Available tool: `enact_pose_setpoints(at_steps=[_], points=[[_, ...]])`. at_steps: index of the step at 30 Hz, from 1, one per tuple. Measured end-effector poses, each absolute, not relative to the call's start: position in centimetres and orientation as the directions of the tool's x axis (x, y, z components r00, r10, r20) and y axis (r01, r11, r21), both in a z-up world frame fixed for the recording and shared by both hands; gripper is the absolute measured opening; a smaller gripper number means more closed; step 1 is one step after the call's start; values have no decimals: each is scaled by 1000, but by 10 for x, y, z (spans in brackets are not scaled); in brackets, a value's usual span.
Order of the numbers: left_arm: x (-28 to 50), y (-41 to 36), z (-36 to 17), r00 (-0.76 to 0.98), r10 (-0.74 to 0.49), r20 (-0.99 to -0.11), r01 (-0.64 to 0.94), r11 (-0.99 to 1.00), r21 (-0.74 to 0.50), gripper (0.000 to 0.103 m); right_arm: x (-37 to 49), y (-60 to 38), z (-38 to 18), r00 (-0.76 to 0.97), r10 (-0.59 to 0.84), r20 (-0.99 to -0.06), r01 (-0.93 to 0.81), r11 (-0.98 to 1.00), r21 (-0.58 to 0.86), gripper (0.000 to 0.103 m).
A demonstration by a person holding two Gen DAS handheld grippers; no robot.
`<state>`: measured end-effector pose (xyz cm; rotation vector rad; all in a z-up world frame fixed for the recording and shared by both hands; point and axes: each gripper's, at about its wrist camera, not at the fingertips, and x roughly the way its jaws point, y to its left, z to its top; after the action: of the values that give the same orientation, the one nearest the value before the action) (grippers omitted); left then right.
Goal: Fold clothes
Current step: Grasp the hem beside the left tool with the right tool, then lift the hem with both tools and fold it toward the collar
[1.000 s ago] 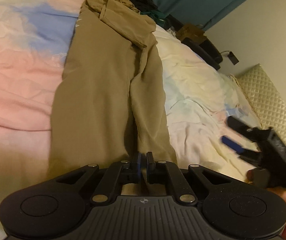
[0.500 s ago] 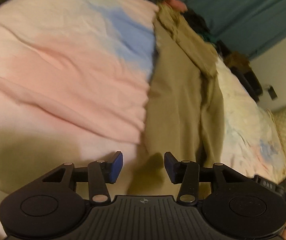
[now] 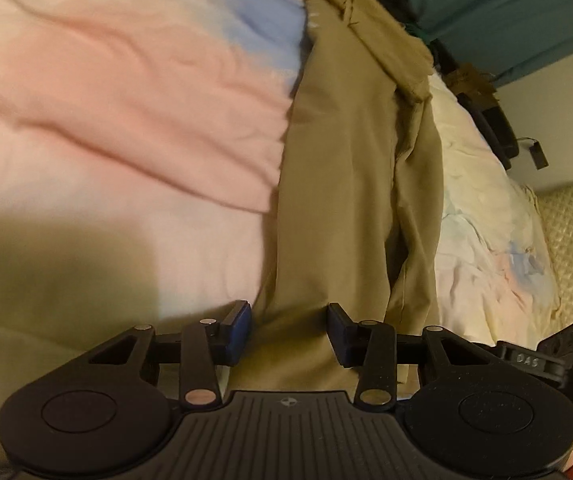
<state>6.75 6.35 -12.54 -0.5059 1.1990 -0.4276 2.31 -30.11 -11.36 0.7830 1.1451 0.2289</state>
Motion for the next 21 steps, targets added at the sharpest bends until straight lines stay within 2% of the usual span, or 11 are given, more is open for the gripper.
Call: enact_pose_setpoints(at_steps=[2, 7, 13, 17, 21], points=[[66, 65, -125, 291, -584, -758, 70, 803, -592, 44, 23, -295, -112, 405, 544, -735, 194, 734, 651, 53], [54, 66, -109, 308, -669, -677, 180, 739, -649, 41, 17, -302, -110, 418, 624, -660, 179, 655, 734, 53], [56, 71, -110, 291, -716, -634, 153, 689, -709, 38, 14, -305, -108, 429, 634, -644, 190, 634, 750, 53], [61, 70, -125, 246, -664, -706, 72, 739, -670, 38, 16, -300, -114, 395, 588, -706, 218, 686, 694, 53], [64, 68, -137, 219, -614, -758, 16, 779, -627, 39, 13, -284, -112, 383, 500, -776, 173, 787, 592, 51]])
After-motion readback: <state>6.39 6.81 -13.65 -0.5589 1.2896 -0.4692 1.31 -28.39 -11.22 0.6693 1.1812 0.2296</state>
